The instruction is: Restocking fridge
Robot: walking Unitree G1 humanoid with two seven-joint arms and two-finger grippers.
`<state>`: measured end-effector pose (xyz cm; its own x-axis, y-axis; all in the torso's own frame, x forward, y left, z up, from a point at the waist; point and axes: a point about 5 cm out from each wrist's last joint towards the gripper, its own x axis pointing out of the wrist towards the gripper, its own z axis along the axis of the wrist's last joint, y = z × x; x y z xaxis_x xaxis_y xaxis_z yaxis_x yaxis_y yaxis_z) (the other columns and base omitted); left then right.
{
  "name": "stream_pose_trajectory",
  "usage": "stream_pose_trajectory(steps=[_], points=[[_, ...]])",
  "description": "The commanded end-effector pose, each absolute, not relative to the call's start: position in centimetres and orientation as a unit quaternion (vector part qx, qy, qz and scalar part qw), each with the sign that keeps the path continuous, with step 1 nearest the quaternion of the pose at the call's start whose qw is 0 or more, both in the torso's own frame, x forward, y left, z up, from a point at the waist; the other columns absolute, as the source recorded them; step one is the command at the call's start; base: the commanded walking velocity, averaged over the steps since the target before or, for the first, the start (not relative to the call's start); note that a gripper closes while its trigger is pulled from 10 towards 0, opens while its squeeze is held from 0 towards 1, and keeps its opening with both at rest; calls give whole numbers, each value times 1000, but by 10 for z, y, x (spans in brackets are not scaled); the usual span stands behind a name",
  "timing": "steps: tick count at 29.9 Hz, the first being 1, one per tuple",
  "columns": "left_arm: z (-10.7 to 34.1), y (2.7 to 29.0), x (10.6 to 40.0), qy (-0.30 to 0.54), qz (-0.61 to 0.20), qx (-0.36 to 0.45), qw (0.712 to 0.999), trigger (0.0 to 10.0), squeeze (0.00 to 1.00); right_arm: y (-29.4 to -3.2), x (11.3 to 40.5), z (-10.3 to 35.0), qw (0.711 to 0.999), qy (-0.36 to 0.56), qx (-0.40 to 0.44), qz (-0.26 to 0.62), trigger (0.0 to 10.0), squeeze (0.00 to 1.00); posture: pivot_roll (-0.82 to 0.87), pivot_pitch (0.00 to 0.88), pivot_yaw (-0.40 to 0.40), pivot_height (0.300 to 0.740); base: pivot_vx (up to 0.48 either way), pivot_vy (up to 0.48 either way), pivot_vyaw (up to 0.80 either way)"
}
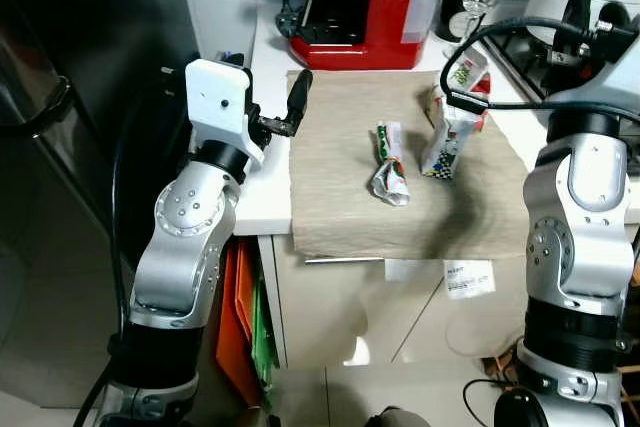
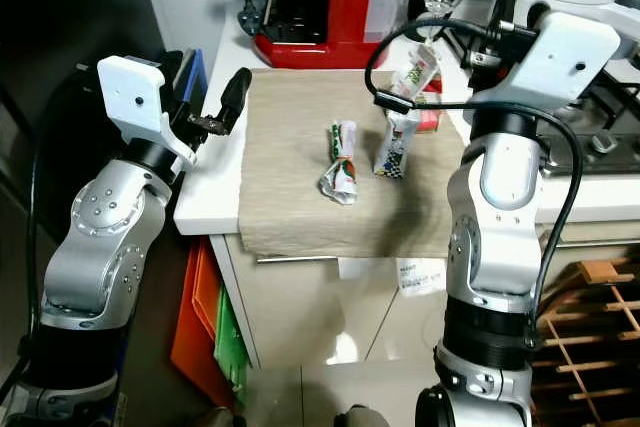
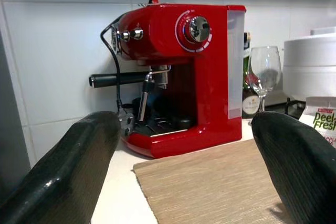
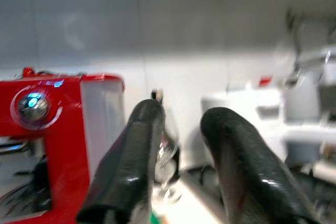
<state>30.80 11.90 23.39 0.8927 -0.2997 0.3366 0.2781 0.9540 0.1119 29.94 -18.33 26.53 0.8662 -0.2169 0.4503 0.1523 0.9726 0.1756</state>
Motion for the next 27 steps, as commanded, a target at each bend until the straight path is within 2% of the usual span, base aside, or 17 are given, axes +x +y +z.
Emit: stream_pose_trajectory(steps=[1, 4, 8, 12, 17, 20, 27], points=[[237, 119, 310, -183, -156, 37, 970, 10000, 0, -176, 300, 259, 971, -203, 115, -58, 10000, 1000, -66, 0, 21, 711, 0, 0, 0], [238, 118, 309, -184, -159, 40, 969, 10000, 0, -170, 298, 258, 972, -179, 148, -26, 10000, 1000, -67, 0, 23, 711, 0, 0, 0], [239, 120, 309, -188, -157, 44, 968, 10000, 0, -165, 294, 261, 987, -134, 71, 42, 10000, 1000, -65, 0, 14, 711, 0, 0, 0], [241, 120, 310, -195, -156, 47, 967, 10000, 0, -155, 286, 265, 988, -119, 12, 93, 10000, 1000, -69, 0, 3, 711, 0, 0, 0], [241, 121, 309, -197, -162, 40, 966, 10000, 0, -148, 279, 262, 990, -87, 34, 107, 10000, 1000, -69, 0, -1, 711, 0, 0, 0], [236, 119, 301, -197, -199, 26, 960, 10000, 0, -142, 272, 255, 990, -59, 52, 118, 10000, 1000, -71, 0, -2, 711, 0, 0, 0], [195, 121, 280, -128, -316, 20, 940, 10000, 0, -154, 261, 247, 993, -12, 68, 95, 10000, 1000, -83, 0, -13, 711, 0, 0, 0]])
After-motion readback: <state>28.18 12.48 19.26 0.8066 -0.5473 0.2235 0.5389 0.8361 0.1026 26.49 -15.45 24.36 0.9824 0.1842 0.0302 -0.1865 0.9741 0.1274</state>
